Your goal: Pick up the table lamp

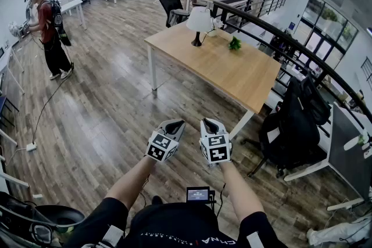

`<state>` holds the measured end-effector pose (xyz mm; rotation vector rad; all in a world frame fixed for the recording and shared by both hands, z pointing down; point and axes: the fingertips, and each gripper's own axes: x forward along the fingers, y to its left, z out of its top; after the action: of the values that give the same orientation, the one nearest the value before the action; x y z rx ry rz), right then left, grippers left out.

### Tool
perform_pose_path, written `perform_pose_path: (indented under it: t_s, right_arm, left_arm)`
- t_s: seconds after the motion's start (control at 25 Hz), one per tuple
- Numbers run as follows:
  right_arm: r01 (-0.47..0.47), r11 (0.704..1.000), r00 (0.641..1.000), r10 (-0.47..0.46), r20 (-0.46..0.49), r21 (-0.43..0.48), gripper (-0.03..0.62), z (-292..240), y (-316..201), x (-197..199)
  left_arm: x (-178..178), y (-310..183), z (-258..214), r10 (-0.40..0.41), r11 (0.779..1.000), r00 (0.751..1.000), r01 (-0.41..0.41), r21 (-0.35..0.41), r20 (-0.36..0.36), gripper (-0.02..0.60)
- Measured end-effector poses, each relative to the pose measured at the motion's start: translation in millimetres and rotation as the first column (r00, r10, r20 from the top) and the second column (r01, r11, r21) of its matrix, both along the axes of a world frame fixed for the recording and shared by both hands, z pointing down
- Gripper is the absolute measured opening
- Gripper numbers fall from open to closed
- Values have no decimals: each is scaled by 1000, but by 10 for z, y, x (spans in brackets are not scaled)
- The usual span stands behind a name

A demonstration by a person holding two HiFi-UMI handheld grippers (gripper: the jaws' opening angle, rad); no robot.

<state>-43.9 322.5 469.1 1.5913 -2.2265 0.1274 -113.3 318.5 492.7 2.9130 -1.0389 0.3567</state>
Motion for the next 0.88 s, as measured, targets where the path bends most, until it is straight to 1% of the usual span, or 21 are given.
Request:
perform_pose_path:
  t_s: [0.12, 0.24, 0.36, 0.56, 0.72, 0.8, 0.88]
  right_arm:
    - [-1, 1000, 1000, 1, -3, 8, 41, -27, -12, -17]
    - [6, 1000, 1000, -6, -6, 13, 42, -60, -45, -13]
    - [31, 1000, 999, -31, 21, 4, 42, -67, -47, -40]
    - [50, 999, 998, -50, 34, 2, 43, -65, -53, -99]
    - [56, 998, 997, -56, 49, 4, 43, -89, -37, -104]
    - [58, 998, 996, -58, 62, 2, 43, -89, -27, -86]
    - [62, 998, 996, -61, 72, -3, 43, -80, -9, -65]
  left_arm:
    - [-2, -52, 11, 4, 1000, 999, -5, 28, 45, 20]
    - [39, -75, -26, 31, 999, 998, -33, 44, 50, 20]
    - [74, -83, -41, 53, 997, 997, -55, 48, 52, 20]
    - [76, -108, -11, 58, 997, 997, -61, 42, 56, 19]
    - [68, -110, -50, 53, 997, 998, -55, 58, 43, 20]
    - [88, -101, -38, 54, 996, 997, -58, 66, 54, 20]
    - [145, -55, -5, 71, 994, 994, -78, 81, 81, 20]
